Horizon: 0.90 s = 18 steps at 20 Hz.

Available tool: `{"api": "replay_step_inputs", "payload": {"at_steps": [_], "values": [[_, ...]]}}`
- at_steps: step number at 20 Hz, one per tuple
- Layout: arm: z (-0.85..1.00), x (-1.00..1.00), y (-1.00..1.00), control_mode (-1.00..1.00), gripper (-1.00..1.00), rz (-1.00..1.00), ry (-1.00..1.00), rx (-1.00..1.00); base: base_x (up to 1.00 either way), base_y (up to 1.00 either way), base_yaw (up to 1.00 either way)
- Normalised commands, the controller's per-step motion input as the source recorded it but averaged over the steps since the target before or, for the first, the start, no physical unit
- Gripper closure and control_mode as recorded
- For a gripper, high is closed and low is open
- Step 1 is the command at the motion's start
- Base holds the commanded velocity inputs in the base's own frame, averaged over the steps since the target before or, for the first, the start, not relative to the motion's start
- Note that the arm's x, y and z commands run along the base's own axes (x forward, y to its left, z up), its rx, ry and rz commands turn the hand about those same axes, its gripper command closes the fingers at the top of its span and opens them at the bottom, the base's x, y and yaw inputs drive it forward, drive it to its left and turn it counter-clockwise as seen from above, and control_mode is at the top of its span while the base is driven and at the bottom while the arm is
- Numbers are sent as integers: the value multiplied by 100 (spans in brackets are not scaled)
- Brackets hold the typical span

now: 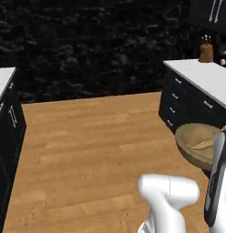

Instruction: Pick the sweet potato from the sink and place it in the bowl. Then pick the bowl and place it in the microwave. Then close the microwave door and press the start button.

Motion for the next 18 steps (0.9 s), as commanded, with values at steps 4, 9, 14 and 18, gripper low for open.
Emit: {"api": "replay_step_inputs", "payload": {"at_steps": [4,9,14,18], "values": [[0,0,0,100,100,0,0,0,0,23,95],[0,0,0,100,100,0,0,0,0,22,94],[0,0,0,100,100,0,0,0,0,22,94],[0,0,0,100,100,0,0,0,0,22,95]]}}
